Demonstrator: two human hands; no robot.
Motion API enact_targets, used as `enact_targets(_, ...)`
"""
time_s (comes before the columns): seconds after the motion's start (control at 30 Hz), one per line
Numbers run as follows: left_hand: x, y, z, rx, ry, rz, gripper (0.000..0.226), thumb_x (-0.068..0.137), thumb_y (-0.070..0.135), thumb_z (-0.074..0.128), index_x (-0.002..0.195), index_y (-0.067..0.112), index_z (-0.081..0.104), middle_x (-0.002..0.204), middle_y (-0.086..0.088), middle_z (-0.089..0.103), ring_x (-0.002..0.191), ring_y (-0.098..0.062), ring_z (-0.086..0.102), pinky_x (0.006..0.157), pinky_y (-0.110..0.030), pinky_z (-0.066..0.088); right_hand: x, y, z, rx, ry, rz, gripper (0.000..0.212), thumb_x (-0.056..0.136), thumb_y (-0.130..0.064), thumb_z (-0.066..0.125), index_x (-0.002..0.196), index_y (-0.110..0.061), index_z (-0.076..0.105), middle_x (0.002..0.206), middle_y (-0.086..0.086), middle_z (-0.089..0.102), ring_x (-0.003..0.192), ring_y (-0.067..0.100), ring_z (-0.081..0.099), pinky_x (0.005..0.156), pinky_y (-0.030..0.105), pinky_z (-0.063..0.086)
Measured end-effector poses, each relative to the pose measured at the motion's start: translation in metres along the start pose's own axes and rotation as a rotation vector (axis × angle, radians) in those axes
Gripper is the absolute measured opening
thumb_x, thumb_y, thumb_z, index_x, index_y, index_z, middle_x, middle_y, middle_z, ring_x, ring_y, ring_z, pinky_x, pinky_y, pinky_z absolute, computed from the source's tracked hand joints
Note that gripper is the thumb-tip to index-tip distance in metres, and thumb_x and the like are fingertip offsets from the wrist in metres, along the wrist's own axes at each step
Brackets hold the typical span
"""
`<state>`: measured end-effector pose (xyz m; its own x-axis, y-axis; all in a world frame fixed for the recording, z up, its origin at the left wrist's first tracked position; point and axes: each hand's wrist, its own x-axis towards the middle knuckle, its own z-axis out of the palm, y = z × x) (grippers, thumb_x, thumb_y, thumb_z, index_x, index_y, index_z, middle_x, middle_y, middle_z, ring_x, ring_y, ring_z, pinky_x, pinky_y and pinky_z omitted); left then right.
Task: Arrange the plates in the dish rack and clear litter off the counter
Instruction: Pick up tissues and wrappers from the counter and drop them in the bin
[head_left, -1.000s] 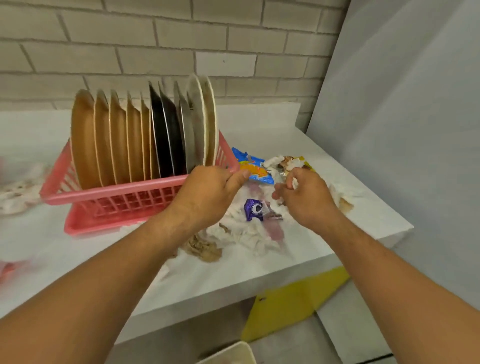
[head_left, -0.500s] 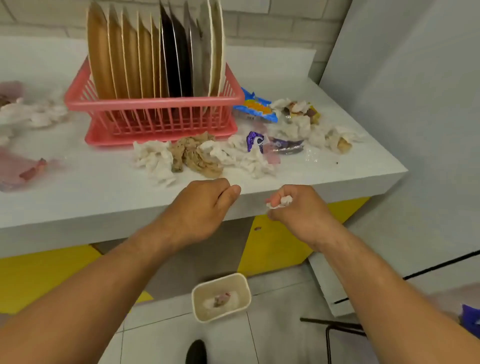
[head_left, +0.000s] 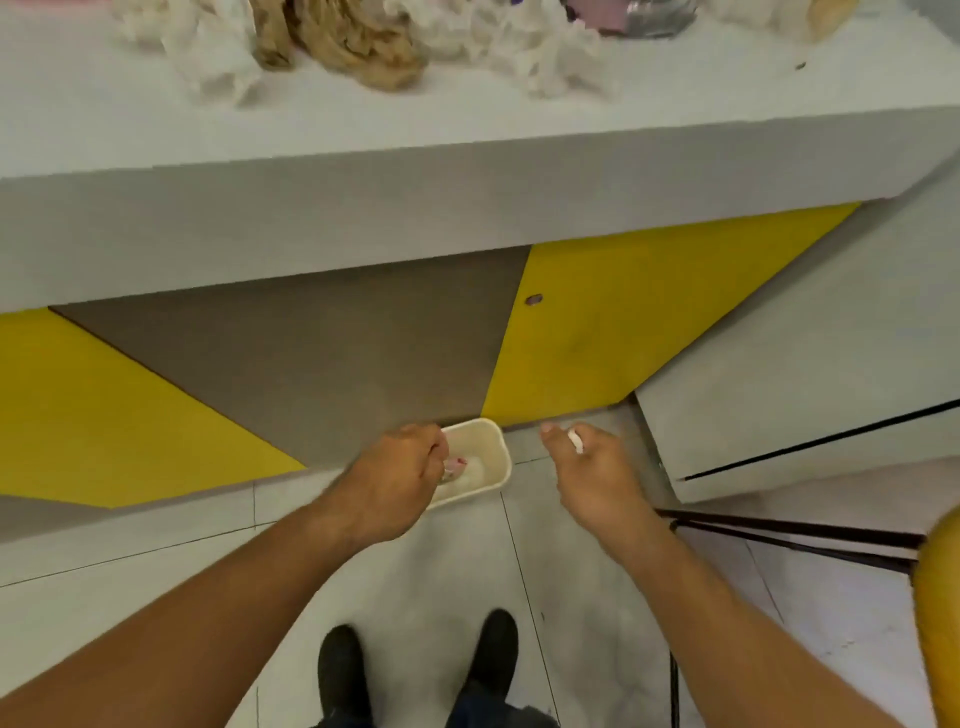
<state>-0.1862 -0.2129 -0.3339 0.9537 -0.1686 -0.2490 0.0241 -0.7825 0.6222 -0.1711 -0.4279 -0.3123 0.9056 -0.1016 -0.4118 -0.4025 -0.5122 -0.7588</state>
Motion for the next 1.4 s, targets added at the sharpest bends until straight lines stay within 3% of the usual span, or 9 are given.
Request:
enact_targets(0.17,0.037,-0.094,0.096,0.068,-0.105,-0.087,0.018,0.097,0.026,0.040,0.088,0.024,0.056,0.097,0.002,0.060,0.087,-0.019,0.057,0.078,-0.034,0.047,0.033,0.093,0.066,0.128,-0.056,0.205,0.033,0.092,-0.033,0.046,0.062,-0.020,0.049,0.055,-0.006,0.045,0.057,0.015,0.043,0.058,0.037,0.038)
enact_targets(0.4,0.129,-0.169,0.193,-0.186,-0.209,-0.354,0.025,0.096,0.039,0.046,0.109,0.023,0.062,0.100,0.009,0.061,0.079,-0.005,0.055,0.059,-0.003,0.035,0.078,0.201,0.133,0.173,-0.042,0.349,0.024,0.090,-0.019,0.046,0.074,-0.013,0.063,0.068,-0.001,0.058,0.062,0.015,0.052,0.057,0.029,0.042)
enact_targets(0.53,0.147,-0.202,0.217,-0.190,-0.083,-0.406,0.044,0.100,0.046,0.030,0.129,0.025,0.055,0.127,-0.002,0.059,0.117,-0.022,0.052,0.087,-0.020,0.030,0.118,0.224,0.165,0.295,-0.086,0.407,0.018,0.087,-0.017,0.050,0.083,-0.012,0.067,0.071,0.001,0.061,0.061,0.016,0.054,0.051,0.025,0.044)
enact_targets(0.67,0.130,-0.224,0.212,-0.166,-0.003,-0.305,0.036,0.099,0.043,0.035,0.108,0.026,0.065,0.106,0.002,0.067,0.103,-0.020,0.059,0.083,-0.025,0.038,0.155,0.218,0.208,0.445,-0.133,0.440,0.013,0.086,-0.020,0.061,0.075,-0.017,0.068,0.071,0.000,0.063,0.060,0.017,0.054,0.049,0.025,0.044)
enact_targets(0.8,0.111,-0.237,0.197,-0.196,0.034,-0.233,0.027,0.097,0.044,0.041,0.093,0.032,0.064,0.094,0.012,0.064,0.092,-0.009,0.058,0.079,-0.027,0.045,0.191,0.202,0.242,0.496,-0.162,0.556,0.034,0.092,-0.052,0.051,0.085,-0.022,0.062,0.078,-0.004,0.069,0.073,0.017,0.062,0.062,0.031,0.054)
enact_targets(0.87,0.105,-0.236,0.191,-0.192,0.051,-0.206,0.026,0.096,0.045,0.041,0.102,0.035,0.064,0.099,0.017,0.061,0.095,-0.005,0.055,0.081,-0.022,0.040,0.201,0.196,0.248,0.528,-0.164,0.612,0.048,0.092,-0.064,0.040,0.088,-0.019,0.055,0.066,-0.012,0.062,0.064,0.012,0.056,0.047,0.027,0.045)
enact_targets(1.0,0.097,-0.224,0.176,-0.158,0.035,-0.225,0.029,0.097,0.042,0.043,0.112,0.029,0.064,0.110,0.011,0.062,0.102,-0.010,0.055,0.088,-0.026,0.042,0.192,0.187,0.232,0.462,-0.149,0.574,0.045,0.094,-0.061,0.039,0.079,-0.022,0.055,0.064,-0.016,0.052,0.062,0.006,0.049,0.064,0.025,0.043)
enact_targets(1.1,0.091,-0.198,0.155,-0.149,0.024,-0.211,0.029,0.097,0.042,0.043,0.111,0.029,0.064,0.110,0.011,0.063,0.102,-0.010,0.056,0.088,-0.027,0.043,0.176,0.175,0.204,0.317,-0.147,0.437,0.029,0.095,-0.048,0.048,0.110,-0.027,0.062,0.098,-0.010,0.056,0.093,0.014,0.053,0.090,0.032,0.036)
enact_targets(1.4,0.053,-0.058,0.034,-0.115,0.088,-0.065,0.020,0.094,0.043,0.043,0.080,0.040,0.056,0.081,0.016,0.059,0.077,0.003,0.052,0.063,-0.017,0.036,0.082,0.054,0.073,0.169,-0.081,0.009,0.014,0.094,-0.029,0.055,0.089,-0.029,0.068,0.093,-0.021,0.065,0.090,-0.006,0.056,0.071,0.013,0.038)
